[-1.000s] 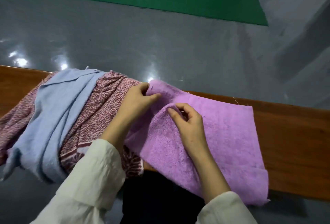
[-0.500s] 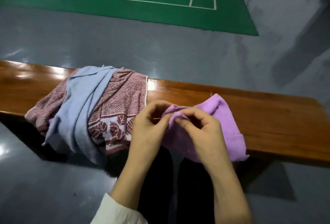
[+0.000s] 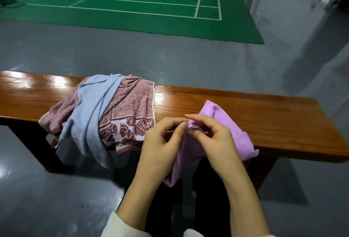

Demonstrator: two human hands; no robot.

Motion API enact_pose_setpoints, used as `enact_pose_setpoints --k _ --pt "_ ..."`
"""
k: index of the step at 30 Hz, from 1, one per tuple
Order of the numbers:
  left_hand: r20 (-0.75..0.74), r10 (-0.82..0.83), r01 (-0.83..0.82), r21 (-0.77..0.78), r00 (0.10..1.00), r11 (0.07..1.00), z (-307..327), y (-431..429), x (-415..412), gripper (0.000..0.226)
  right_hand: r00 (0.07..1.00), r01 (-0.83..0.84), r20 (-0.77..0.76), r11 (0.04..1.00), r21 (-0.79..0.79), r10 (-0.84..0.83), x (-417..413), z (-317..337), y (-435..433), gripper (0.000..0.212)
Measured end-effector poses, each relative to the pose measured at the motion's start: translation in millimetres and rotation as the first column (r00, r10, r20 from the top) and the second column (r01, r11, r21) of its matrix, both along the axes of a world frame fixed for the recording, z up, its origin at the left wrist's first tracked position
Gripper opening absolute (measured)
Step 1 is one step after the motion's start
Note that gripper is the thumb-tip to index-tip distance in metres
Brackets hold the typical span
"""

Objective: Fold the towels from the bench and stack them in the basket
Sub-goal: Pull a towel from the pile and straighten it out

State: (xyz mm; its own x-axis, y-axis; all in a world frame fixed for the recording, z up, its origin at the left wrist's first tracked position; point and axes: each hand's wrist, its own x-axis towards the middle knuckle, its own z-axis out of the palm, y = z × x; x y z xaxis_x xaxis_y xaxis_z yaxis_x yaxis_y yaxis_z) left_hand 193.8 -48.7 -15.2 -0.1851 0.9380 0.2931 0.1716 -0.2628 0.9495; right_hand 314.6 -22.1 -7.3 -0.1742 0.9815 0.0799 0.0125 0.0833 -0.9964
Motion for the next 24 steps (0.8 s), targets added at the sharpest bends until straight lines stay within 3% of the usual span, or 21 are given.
enact_pose_setpoints --k 3,5,7,11,14,19,24 --pt "-0.029 -0.04 0.041 0.003 0.999 0.999 -5.1 -5.2 2.3 0.029 0.997 0.053 0.059 0.999 -0.013 -0.052 3.6 -1.0 0.0 0.031" --pt "-0.169 -0.045 0.049 0.021 0.985 0.999 -15.6 -6.7 2.1 0.042 0.988 0.131 0.084 0.991 0.016 -0.132 6.1 -0.6 1.7 0.029" --pt "-0.346 -0.057 0.074 0.036 0.936 0.997 -28.6 -6.2 -0.5 0.038 0.976 0.203 0.072 0.977 0.068 -0.208 8.2 2.0 3.2 0.029" --pt "-0.561 -0.05 0.086 0.037 0.826 0.996 -45.5 -3.0 -12.3 0.022 0.954 0.298 -0.022 0.945 0.131 -0.298 12.7 11.4 8.6 0.023" --pt "-0.567 -0.01 0.028 0.023 0.823 0.999 -48.3 -1.6 -21.9 0.039 0.934 0.356 -0.037 0.919 0.168 -0.355 17.8 15.9 13.4 0.023" --pt "-0.6 -0.031 0.062 0.031 0.799 0.998 -42.6 -1.5 -31.5 0.015 0.914 0.403 -0.042 0.892 0.202 -0.403 22.3 17.3 17.2 0.024" --pt "-0.674 -0.019 0.081 0.062 0.738 0.995 -42.7 0.4 -38.7 0.027 0.905 0.424 -0.083 0.88 0.214 -0.416 25.1 27.3 24.8 0.025"
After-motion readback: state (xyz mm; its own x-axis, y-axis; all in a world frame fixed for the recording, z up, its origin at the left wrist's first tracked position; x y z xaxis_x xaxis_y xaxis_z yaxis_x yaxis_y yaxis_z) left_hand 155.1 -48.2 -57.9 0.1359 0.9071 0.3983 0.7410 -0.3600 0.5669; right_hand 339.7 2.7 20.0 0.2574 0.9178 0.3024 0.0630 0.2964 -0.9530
